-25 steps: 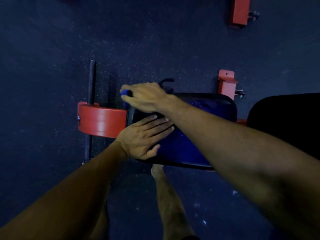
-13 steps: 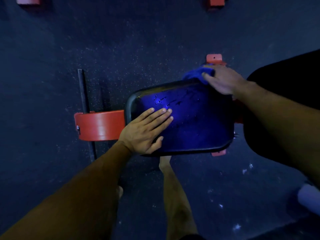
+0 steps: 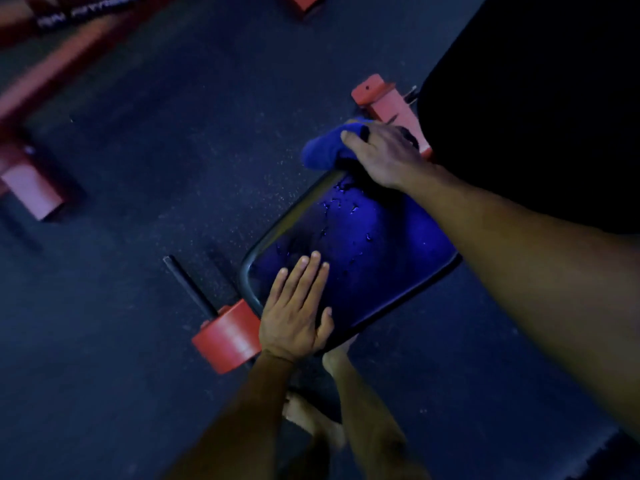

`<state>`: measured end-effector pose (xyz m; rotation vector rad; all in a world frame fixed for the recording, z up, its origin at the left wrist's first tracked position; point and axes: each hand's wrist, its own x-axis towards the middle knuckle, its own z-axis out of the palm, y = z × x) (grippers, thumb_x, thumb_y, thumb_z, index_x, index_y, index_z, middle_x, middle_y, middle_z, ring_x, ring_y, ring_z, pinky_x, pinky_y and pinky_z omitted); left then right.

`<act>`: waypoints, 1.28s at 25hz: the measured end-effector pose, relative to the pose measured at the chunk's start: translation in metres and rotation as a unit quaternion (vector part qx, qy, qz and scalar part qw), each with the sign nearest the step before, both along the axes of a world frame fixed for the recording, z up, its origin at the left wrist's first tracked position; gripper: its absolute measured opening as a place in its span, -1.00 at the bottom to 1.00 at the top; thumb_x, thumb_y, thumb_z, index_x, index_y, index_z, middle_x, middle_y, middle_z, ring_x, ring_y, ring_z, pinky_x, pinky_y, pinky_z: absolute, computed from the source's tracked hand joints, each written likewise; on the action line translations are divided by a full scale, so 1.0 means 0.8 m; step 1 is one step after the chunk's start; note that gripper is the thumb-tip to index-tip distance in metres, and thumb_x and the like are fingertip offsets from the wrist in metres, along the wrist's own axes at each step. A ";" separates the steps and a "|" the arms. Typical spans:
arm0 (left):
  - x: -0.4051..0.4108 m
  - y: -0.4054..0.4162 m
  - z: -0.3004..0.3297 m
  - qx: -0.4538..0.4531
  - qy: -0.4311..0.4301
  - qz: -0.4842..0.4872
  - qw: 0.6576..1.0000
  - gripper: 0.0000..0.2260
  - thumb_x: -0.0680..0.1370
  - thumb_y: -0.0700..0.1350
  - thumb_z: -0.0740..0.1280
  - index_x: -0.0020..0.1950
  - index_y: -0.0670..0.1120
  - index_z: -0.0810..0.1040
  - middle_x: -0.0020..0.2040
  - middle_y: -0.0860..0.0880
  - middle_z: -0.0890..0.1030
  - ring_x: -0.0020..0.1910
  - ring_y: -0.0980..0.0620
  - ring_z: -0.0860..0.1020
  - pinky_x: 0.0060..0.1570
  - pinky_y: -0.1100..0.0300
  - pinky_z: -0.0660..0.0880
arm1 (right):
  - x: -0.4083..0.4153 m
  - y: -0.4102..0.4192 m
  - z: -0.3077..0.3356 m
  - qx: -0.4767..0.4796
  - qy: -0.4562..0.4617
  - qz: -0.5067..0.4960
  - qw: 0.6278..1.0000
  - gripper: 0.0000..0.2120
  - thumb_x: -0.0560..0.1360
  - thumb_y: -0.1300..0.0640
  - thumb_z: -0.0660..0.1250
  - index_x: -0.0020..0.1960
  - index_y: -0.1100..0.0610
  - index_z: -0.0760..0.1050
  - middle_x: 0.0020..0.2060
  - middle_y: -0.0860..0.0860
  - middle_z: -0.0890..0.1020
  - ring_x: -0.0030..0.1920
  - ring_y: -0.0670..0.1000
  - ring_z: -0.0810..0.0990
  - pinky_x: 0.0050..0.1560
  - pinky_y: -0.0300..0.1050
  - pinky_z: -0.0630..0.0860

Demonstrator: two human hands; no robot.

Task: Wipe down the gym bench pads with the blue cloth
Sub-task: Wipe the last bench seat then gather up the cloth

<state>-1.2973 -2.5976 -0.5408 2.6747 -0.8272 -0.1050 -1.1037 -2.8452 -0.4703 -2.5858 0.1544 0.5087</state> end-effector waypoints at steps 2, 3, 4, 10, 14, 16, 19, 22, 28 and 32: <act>0.000 -0.005 0.004 0.019 0.011 0.004 1.000 -0.41 0.60 0.10 0.13 0.58 -0.15 0.35 0.61 -0.13 0.29 0.61 -0.07 0.23 0.59 -0.06 0.10 | -0.027 -0.007 0.018 0.121 0.003 -0.101 0.987 -0.51 0.64 -0.10 0.07 0.34 0.20 0.51 0.37 0.13 0.52 0.40 0.09 0.42 0.35 -0.20 0.22; 0.002 -0.008 0.008 0.026 0.020 0.003 0.999 -0.42 0.61 0.11 0.13 0.58 -0.15 0.35 0.61 -0.13 0.28 0.61 -0.08 0.22 0.59 -0.07 0.10 | -0.046 -0.011 0.029 0.166 0.013 -0.129 0.978 -0.50 0.64 -0.12 0.07 0.38 0.16 0.48 0.39 0.08 0.50 0.42 0.06 0.39 0.37 -0.26 0.20; 0.004 -0.009 0.010 0.033 0.037 0.001 0.999 -0.42 0.63 0.13 0.13 0.58 -0.15 0.35 0.62 -0.13 0.27 0.62 -0.08 0.19 0.59 -0.08 0.09 | -0.064 -0.013 0.037 0.193 0.035 -0.142 0.970 -0.49 0.63 -0.16 0.06 0.41 0.11 0.47 0.41 0.05 0.48 0.44 0.03 0.38 0.40 -0.29 0.18; 0.034 0.010 0.076 -0.017 0.232 -0.036 0.972 -0.39 0.66 0.10 0.25 0.65 -0.06 0.14 0.69 -0.05 0.03 0.64 -0.09 0.13 0.53 -0.22 0.22 | -0.157 -0.005 0.121 0.227 0.117 -0.241 0.936 -0.58 0.70 -0.04 0.07 0.50 0.06 0.35 0.39 -0.11 0.36 0.46 -0.09 0.26 0.25 -0.56 0.03; 0.106 0.036 0.190 -0.158 0.232 -0.047 0.959 -0.29 0.62 0.12 0.32 0.67 0.04 0.03 0.68 0.00 0.00 0.64 -0.06 0.12 0.54 -0.16 0.26 | -0.189 0.057 0.237 0.278 0.101 -0.336 0.894 -0.68 0.61 -0.27 0.10 0.30 -0.31 0.45 0.31 -0.15 0.52 0.32 -0.11 0.43 0.43 -0.01 0.28; 0.144 0.061 0.262 -0.210 0.220 -0.112 0.946 -0.25 0.60 0.22 0.31 0.67 0.04 0.02 0.69 0.01 -0.01 0.66 -0.03 0.05 0.57 -0.11 0.17 | -0.193 0.108 0.316 0.309 0.073 -0.345 0.883 -0.76 0.58 -0.29 0.12 0.06 -0.32 0.54 0.09 -0.15 0.65 0.17 -0.07 0.59 0.33 0.13 0.41; 0.204 0.119 0.376 -0.200 0.221 -0.202 0.933 -0.20 0.56 0.32 0.30 0.67 0.09 0.03 0.68 0.04 0.08 0.66 0.03 0.02 0.59 -0.05 0.04 | -0.182 0.199 0.426 0.369 0.045 -0.339 0.864 -0.76 0.66 -0.08 0.17 -0.03 -0.10 0.59 -0.11 -0.05 0.70 -0.03 0.01 0.68 0.12 0.11 0.53; 0.260 0.203 0.496 -0.119 0.241 -0.305 0.914 -0.36 0.53 0.35 0.30 0.55 0.14 0.32 0.48 0.09 0.48 0.50 0.10 0.37 0.56 -0.04 0.21 | -0.164 0.294 0.512 0.360 -0.015 -0.343 0.867 -0.61 0.54 -0.20 0.32 0.06 0.14 0.59 -0.05 0.07 0.71 0.01 0.04 0.68 0.13 0.08 0.57; 0.322 0.307 0.620 -0.084 0.330 -0.286 0.896 -0.76 0.61 0.23 0.32 0.11 0.11 0.60 -0.04 0.15 0.69 -0.06 0.15 0.64 -0.01 -0.06 0.56 | -0.138 0.404 0.592 0.291 -0.168 -0.344 0.877 -0.85 0.62 0.10 0.30 0.06 0.15 0.59 -0.09 0.01 0.69 -0.05 -0.05 0.64 -0.01 -0.17 0.54; 0.311 0.260 0.644 -0.081 0.368 -0.290 0.880 -0.80 0.67 0.14 0.26 0.08 0.06 0.58 -0.05 0.08 0.69 -0.08 0.12 0.64 0.01 -0.12 0.56 | -0.159 0.378 0.587 0.163 -0.270 -0.463 0.828 -0.80 0.58 0.06 0.36 0.20 -0.04 0.50 -0.01 -0.20 0.61 0.06 -0.25 0.56 0.07 -0.34 0.47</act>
